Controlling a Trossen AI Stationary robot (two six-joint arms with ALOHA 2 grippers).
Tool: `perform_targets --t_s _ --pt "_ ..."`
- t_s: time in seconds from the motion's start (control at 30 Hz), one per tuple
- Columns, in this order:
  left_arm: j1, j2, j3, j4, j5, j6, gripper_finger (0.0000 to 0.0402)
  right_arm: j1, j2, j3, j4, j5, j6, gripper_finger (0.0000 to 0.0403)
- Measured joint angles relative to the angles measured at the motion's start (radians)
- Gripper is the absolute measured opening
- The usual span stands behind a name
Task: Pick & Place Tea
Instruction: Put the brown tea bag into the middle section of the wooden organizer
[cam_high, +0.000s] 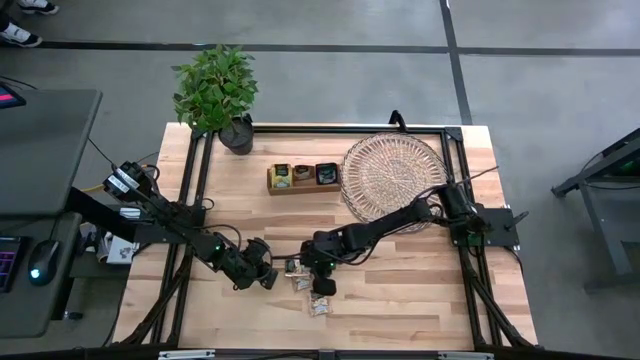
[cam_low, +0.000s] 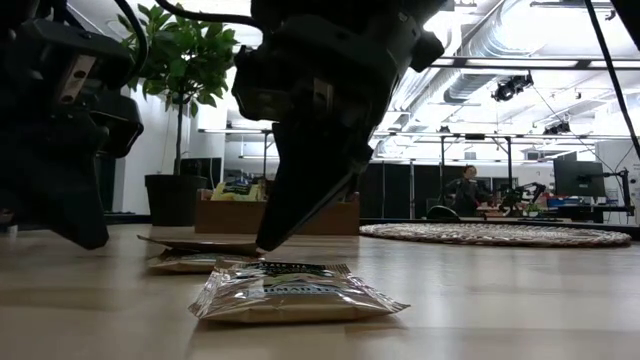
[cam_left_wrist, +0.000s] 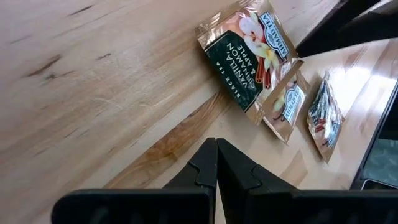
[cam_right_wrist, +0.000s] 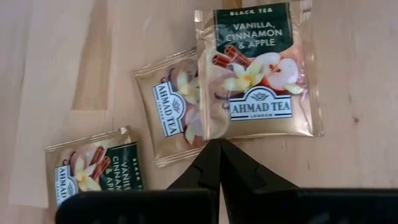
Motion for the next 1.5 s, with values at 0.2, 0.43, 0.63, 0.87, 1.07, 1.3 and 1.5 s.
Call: perform_targets --t_s 0.2,0.43,0.63,0.87,1.07,1.3,1.5 --pt "0.0 0.0 0.0 -0.002 -0.003 -0.011 0.0001 0.0 -0.029 0.001 -0.008 -0.005 -0.005 0.0" --pt "0.0 0.0 0.0 -0.015 -0.003 -0.023 0.0001 -0.002 -0.054 0.002 0.059 0.024 -0.05 0.0" --pt "0.0 0.0 0.0 -0.015 -0.007 -0.027 0.0001 -0.001 -0.05 0.002 0.07 0.116 -0.09 0.0" --pt "0.0 0.0 0.0 -0.015 -0.01 -0.028 0.0001 -0.015 -0.026 0.0 0.069 0.111 -0.087 0.0" --pt "0.0 0.0 0.0 -0.016 -0.009 -0.03 0.0001 -0.013 -0.003 0.002 0.078 0.114 -0.076 0.0" --pt "0.0 0.0 0.0 -0.015 -0.014 -0.029 0.0001 -0.014 0.006 0.002 0.048 0.119 -0.068 0.0" --pt "0.0 0.0 0.0 -0.013 -0.024 -0.029 0.0001 -0.014 0.03 0.004 0.058 0.106 -0.042 0.0"
